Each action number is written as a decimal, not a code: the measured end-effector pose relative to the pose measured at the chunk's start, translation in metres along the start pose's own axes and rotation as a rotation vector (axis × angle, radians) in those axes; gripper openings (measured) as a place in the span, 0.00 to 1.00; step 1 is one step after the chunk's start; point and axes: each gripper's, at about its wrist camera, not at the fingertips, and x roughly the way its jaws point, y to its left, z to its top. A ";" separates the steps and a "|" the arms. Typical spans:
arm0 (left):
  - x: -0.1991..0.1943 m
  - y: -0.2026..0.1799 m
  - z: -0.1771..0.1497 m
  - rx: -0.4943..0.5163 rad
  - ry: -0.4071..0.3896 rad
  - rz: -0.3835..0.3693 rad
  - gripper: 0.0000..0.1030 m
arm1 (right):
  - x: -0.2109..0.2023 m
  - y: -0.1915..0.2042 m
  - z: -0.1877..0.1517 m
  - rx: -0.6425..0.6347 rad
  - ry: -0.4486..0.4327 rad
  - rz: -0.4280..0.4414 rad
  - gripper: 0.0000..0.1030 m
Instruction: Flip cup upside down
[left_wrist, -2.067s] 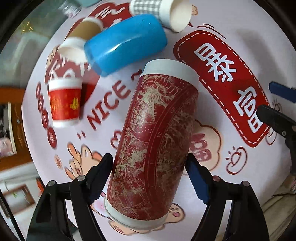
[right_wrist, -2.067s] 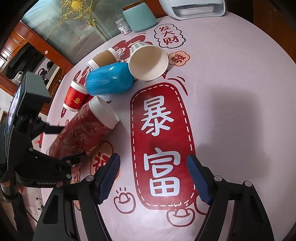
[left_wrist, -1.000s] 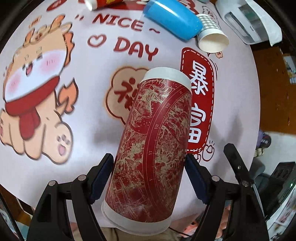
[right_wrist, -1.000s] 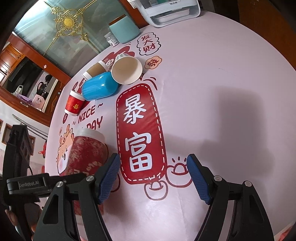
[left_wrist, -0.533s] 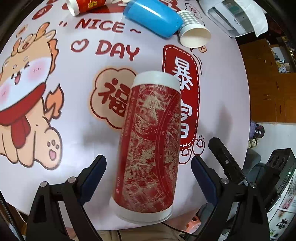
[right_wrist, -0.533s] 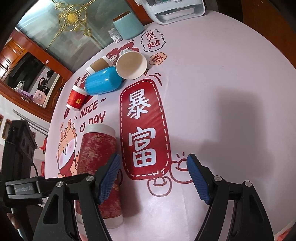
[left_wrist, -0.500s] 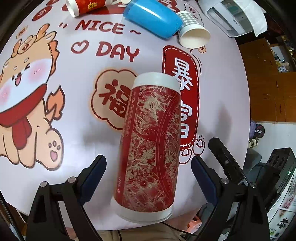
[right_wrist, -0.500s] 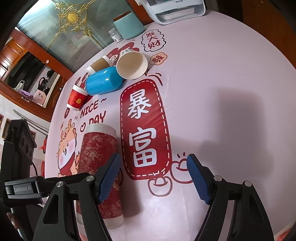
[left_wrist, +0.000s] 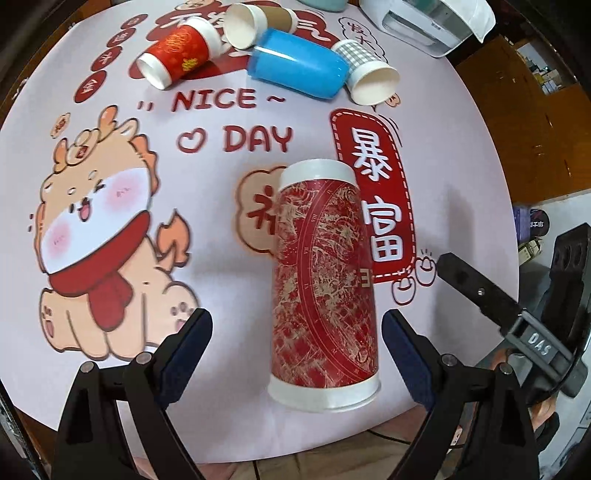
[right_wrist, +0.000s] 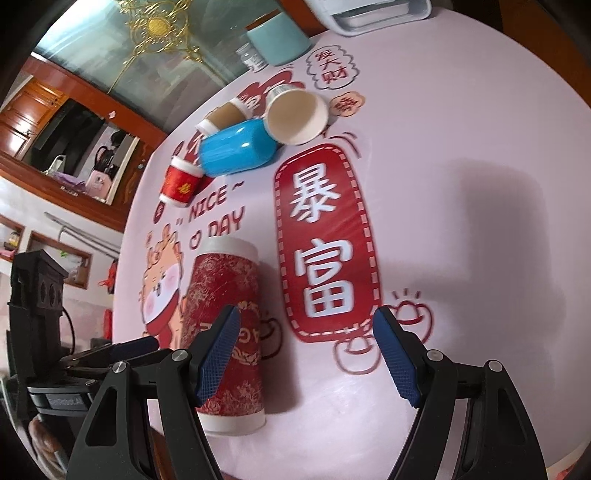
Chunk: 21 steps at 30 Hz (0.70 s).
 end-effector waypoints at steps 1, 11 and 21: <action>-0.003 0.003 0.000 0.000 -0.007 0.005 0.89 | 0.000 0.003 0.000 -0.001 0.009 0.014 0.74; -0.029 0.023 0.000 0.051 -0.062 0.011 0.89 | 0.028 0.038 0.011 0.002 0.156 0.121 0.76; -0.021 0.050 0.005 0.070 -0.037 0.051 0.89 | 0.072 0.065 0.028 0.023 0.280 0.124 0.76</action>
